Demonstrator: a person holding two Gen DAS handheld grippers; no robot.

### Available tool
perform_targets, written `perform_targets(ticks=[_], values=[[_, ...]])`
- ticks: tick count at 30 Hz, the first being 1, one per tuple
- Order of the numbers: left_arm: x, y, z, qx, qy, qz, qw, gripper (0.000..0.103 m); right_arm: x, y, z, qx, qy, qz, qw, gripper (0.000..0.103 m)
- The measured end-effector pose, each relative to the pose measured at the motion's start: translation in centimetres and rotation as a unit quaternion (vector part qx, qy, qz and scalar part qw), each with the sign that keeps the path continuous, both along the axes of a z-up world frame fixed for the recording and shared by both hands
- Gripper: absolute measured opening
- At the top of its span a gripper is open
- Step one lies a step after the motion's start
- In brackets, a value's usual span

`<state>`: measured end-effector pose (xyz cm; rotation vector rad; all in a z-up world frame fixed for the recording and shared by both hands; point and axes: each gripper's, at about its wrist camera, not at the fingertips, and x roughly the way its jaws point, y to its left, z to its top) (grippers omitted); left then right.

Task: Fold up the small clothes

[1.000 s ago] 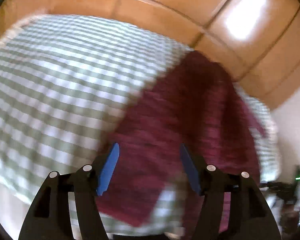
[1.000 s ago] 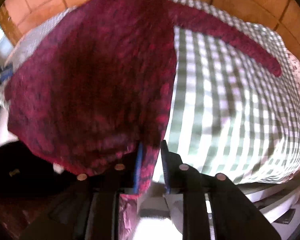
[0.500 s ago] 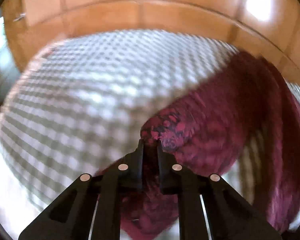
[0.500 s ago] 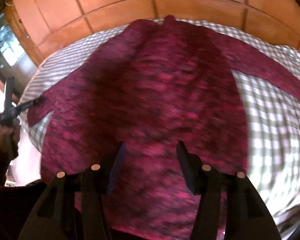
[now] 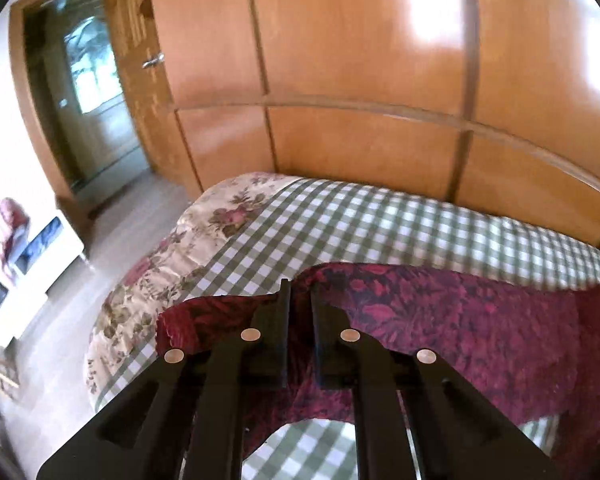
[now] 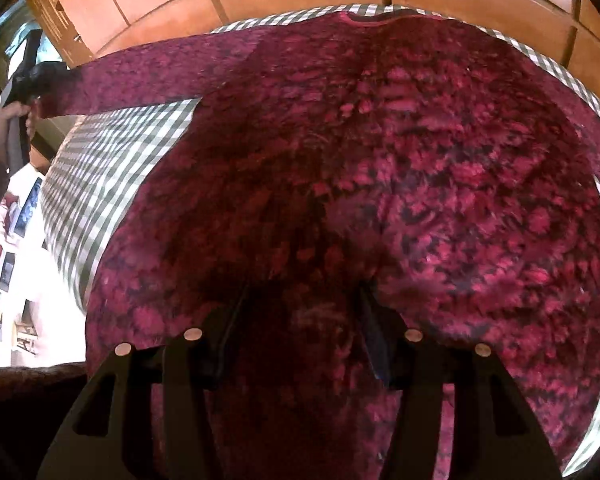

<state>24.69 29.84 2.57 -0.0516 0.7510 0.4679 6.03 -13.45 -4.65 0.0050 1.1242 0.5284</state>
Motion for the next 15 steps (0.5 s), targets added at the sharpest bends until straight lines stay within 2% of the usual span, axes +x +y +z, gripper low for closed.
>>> perform_targets(ticks=[1,3,4,5,6,7,8,10,12,15], values=[[0.4,0.4,-0.7,-0.007,0.009,0.009,0.9999,0.007,0.3,0.1,-0.1,0.001,0.001,-0.001,1.000,0.054],[-0.1,1.1,-2.3,-0.051,0.030,0.032,0.9978,0.010,0.7,-0.2,-0.3,0.008,0.004,-0.003,1.000,0.056],[-0.7,1.0,-2.6,-0.065,0.029,0.034,0.9969,0.010,0.7,-0.4,-0.3,0.013,0.004,-0.003,1.000,0.058],[-1.5,0.6,-3.1,-0.092,0.026,0.018,0.9953,0.015,0.7,-0.5,-0.2,0.021,0.004,-0.002,1.000,0.060],[-2.1,0.2,-3.4,-0.106,0.023,0.004,0.9941,0.022,0.5,-0.7,-0.1,0.027,0.003,-0.002,1.000,0.062],[-3.7,-1.0,-3.7,-0.126,0.014,-0.021,0.9917,0.044,0.4,-1.1,0.0,0.033,0.003,-0.003,0.999,0.062],[-4.7,-1.7,-3.9,-0.137,0.007,-0.037,0.9898,0.060,0.3,-1.9,0.3,0.040,0.004,-0.005,0.999,0.061],[-7.5,-4.2,-4.5,-0.187,-0.006,-0.101,0.9772,0.062,0.2,-3.9,1.2,0.058,-0.001,-0.023,0.998,0.060],[-9.8,-6.6,-5.4,-0.225,0.005,-0.155,0.9619,0.062,-0.1,-6.2,2.2,0.061,-0.016,-0.053,0.997,0.060],[-14.1,-11.4,-7.8,-0.304,0.040,-0.249,0.9188,0.062,-0.8,-11.4,3.1,0.054,-0.034,-0.126,0.990,0.060]])
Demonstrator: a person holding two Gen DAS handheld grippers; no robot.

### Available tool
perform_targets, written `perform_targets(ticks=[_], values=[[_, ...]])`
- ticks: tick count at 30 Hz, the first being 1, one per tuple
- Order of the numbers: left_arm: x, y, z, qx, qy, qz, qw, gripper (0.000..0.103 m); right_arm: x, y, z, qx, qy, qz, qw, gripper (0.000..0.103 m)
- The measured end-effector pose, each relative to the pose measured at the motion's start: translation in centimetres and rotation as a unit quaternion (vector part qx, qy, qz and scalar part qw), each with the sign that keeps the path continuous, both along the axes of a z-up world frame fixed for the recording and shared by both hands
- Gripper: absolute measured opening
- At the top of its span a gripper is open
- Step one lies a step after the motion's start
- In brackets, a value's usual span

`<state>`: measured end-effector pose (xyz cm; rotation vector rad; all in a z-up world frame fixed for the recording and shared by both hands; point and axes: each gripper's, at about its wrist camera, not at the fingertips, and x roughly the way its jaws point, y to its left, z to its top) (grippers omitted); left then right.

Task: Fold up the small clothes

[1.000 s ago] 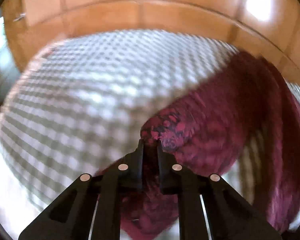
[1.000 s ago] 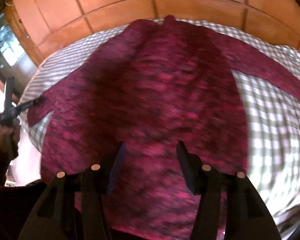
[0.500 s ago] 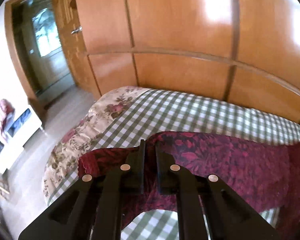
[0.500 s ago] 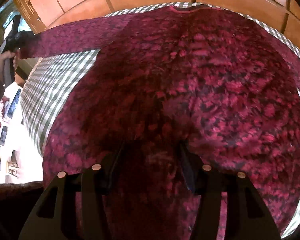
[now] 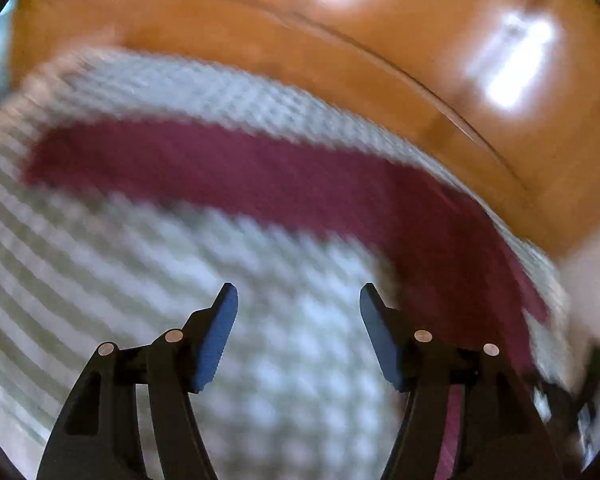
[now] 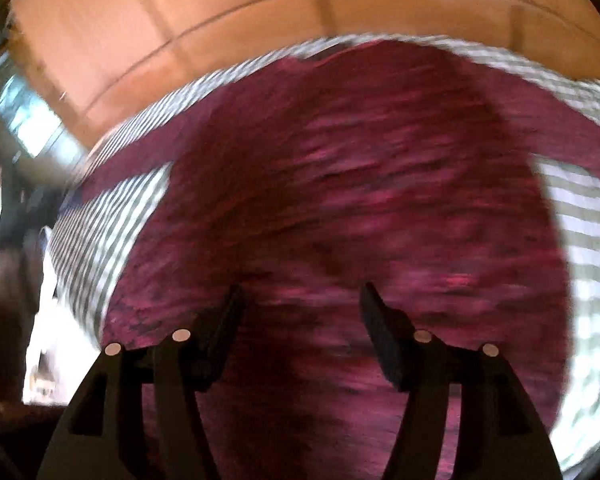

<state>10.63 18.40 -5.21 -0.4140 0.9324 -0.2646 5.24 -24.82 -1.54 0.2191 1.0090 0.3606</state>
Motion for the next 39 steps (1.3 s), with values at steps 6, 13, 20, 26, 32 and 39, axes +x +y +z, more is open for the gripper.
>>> perform_targets(ticks=[6,13,20,26,32,39], values=[[-6.0,-7.0,-3.5,-0.091,0.055,-0.105,0.9887,0.062,-2.9,-8.7,-1.9,-0.024,0.029,-0.114,0.993,0.063],[-8.2,-10.3,-4.5,-0.058,0.051,-0.127,0.9888,0.016,-6.6,-8.0,-4.8,0.011,0.073,-0.082,0.994,0.043],[-7.6,-7.2,-0.3,0.020,-0.004,-0.120,0.9925,0.011,-8.6,-5.7,-0.9,-0.010,0.030,-0.015,0.999,0.017],[-9.4,-6.8,-4.2,0.086,0.051,-0.116,0.9882,0.013,-11.2,-4.5,-5.3,-0.059,0.091,0.002,0.994,0.016],[-9.4,-6.8,-1.0,0.096,0.006,-0.086,0.9917,0.051,-10.4,-5.6,-4.7,-0.021,0.094,0.000,0.995,0.030],[-5.7,-12.7,1.5,0.095,-0.061,-0.114,0.9871,0.070,-5.7,-13.9,-1.5,0.098,0.037,-0.143,0.984,0.053]])
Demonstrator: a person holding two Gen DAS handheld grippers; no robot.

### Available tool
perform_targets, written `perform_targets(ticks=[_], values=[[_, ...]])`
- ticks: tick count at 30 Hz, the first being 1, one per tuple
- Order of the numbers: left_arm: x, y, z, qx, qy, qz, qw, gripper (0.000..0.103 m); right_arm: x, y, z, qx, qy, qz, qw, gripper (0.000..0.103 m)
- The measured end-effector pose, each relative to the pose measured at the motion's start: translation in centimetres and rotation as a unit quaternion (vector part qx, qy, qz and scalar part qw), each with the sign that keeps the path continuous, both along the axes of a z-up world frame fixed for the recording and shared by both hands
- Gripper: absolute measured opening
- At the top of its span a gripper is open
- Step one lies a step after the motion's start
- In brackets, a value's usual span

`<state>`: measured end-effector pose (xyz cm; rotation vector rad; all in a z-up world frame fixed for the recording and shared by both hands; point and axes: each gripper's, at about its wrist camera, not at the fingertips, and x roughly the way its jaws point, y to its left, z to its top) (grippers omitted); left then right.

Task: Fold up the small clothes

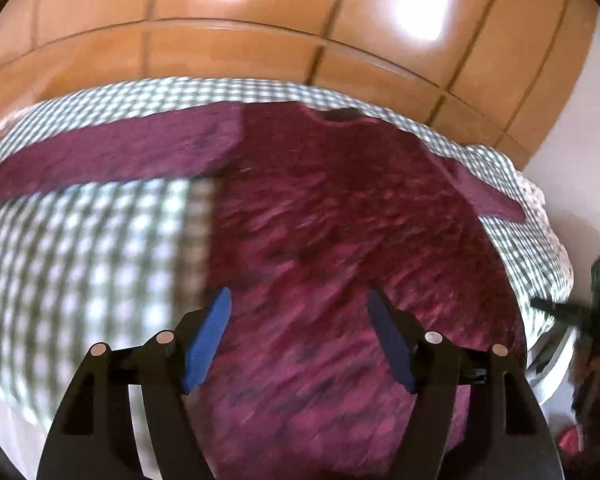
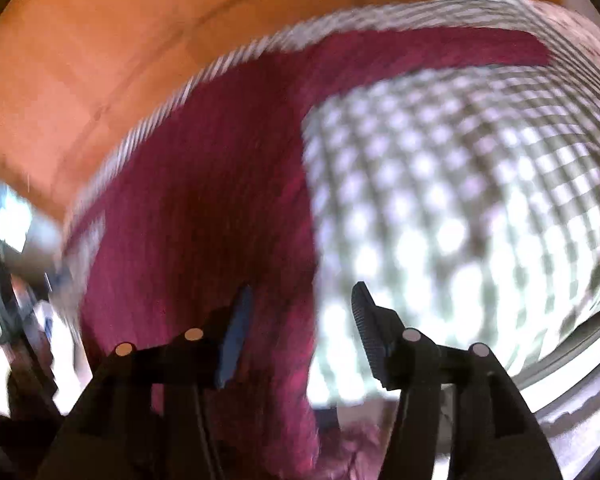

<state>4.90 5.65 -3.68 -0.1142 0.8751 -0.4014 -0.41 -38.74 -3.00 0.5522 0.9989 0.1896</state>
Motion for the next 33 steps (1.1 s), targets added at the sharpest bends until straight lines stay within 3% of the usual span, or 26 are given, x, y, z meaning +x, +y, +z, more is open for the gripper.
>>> perform_targets(ticks=[4,9,13,16,18,20,22,24,26,29,33], values=[[2.0,-4.2,-0.9,0.012,-0.001,-0.023,0.9997,0.070,4.4,-6.9,-1.5,0.051,0.000,-0.121,0.991,0.054],[3.5,-6.5,-3.1,0.036,0.015,-0.036,0.9986,0.070,10.2,-14.1,-3.8,0.112,0.008,-0.244,0.963,0.051],[4.3,-6.1,-5.3,0.035,0.038,-0.022,0.9984,0.070,13.6,-17.7,-4.8,0.142,0.015,-0.297,0.944,0.051],[4.2,-6.3,-5.7,0.035,0.031,-0.025,0.9986,0.076,16.2,-18.7,-5.6,0.147,0.021,-0.321,0.935,0.051],[4.2,-6.9,-5.8,0.043,0.026,-0.027,0.9984,0.080,17.9,-19.2,-5.9,0.140,0.020,-0.327,0.934,0.049],[4.1,-7.5,-6.1,0.051,0.022,-0.026,0.9981,0.083,19.1,-19.2,-5.5,0.107,0.036,-0.321,0.940,0.020],[4.1,-7.6,-6.2,0.052,0.020,-0.024,0.9981,0.083,20.1,-19.4,-5.0,0.067,0.039,-0.310,0.948,0.011],[4.1,-7.4,-6.3,0.047,0.021,-0.022,0.9984,0.083,18.9,-19.6,-4.2,0.002,0.024,-0.304,0.952,0.010],[4.3,-7.3,-6.4,0.043,0.023,-0.021,0.9986,0.083,17.4,-20.5,-4.4,-0.041,0.023,-0.327,0.944,0.009],[4.4,-7.4,-6.6,0.041,0.023,-0.019,0.9987,0.085,16.4,-21.6,-6.7,-0.032,0.044,-0.338,0.939,0.008],[4.4,-7.5,-6.6,0.043,0.019,-0.019,0.9987,0.087,16.9,-20.8,-6.6,-0.065,0.043,-0.329,0.941,0.008]])
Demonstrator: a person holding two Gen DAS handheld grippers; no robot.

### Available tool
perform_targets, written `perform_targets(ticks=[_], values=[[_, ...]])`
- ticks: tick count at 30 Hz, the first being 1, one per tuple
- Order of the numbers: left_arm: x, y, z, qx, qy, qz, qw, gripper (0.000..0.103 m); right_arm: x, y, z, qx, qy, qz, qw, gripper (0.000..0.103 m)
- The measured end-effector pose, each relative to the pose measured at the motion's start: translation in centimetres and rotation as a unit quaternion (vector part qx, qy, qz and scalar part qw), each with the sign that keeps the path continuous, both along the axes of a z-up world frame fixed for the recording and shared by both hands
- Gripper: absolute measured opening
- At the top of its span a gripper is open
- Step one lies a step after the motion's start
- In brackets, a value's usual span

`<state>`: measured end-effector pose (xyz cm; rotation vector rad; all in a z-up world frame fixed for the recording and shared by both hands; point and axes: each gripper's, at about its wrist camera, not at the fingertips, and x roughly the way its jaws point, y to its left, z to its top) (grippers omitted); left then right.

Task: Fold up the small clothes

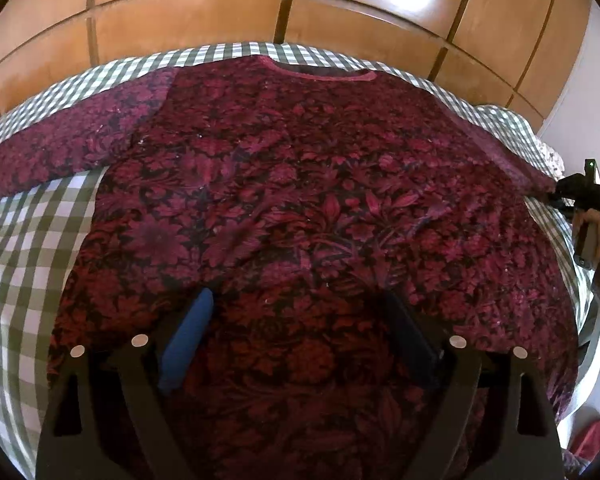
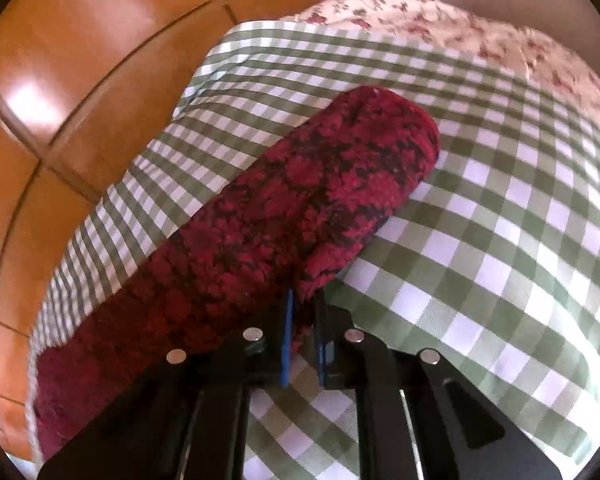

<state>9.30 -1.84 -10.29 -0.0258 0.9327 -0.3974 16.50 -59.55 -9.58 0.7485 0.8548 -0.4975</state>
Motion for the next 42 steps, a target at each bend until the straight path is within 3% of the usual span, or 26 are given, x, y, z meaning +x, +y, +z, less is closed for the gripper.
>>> perform_targets(ticks=[7,11,16,21,26,30,32,33,35,36,39,40,42], values=[[-0.6,0.9,0.9,-0.006,0.008,0.004,0.9999,0.087,0.2,0.6,1.6,-0.022,0.022,0.001,1.000,0.008],[-0.9,2.4,1.7,-0.028,0.019,0.024,0.9991,0.091,0.9,4.3,6.2,-0.107,-0.011,0.054,0.993,0.008],[-1.0,3.7,2.4,-0.043,0.018,0.051,0.9976,0.094,2.0,11.5,11.1,-0.198,-0.052,0.163,0.965,0.008],[-0.9,4.5,3.2,-0.054,0.009,0.061,0.9966,0.099,3.1,22.6,13.4,-0.227,-0.084,0.292,0.926,0.008],[-0.4,5.7,4.0,-0.066,0.002,0.082,0.9945,0.099,4.2,32.8,12.4,-0.208,-0.084,0.386,0.895,0.008],[0.6,6.9,4.9,-0.097,0.003,0.094,0.9908,0.099,4.8,41.3,9.7,-0.204,-0.059,0.455,0.865,0.008],[1.2,7.3,5.3,-0.122,0.015,0.090,0.9884,0.099,4.7,43.1,8.7,-0.201,-0.053,0.470,0.858,0.010],[1.6,7.5,5.4,-0.136,0.024,0.094,0.9860,0.099,4.6,44.1,8.1,-0.196,-0.048,0.479,0.854,0.016],[2.4,7.8,5.7,-0.164,0.039,0.098,0.9808,0.099,4.1,44.5,7.7,-0.203,-0.048,0.481,0.852,0.043],[2.9,7.8,5.8,-0.176,0.045,0.099,0.9783,0.099,3.3,44.4,7.8,-0.203,-0.058,0.482,0.850,0.063],[4.6,7.5,6.2,-0.207,0.055,0.098,0.9718,0.090,1.3,43.1,8.5,-0.194,-0.077,0.482,0.851,0.073],[5.6,7.2,6.2,-0.216,0.065,0.096,0.9695,0.085,0.4,42.1,8.8,-0.181,-0.084,0.478,0.855,0.079],[7.1,6.5,6.1,-0.217,0.073,0.100,0.9683,0.084,-1.3,40.1,9.2,-0.154,-0.097,0.471,0.863,0.082]])
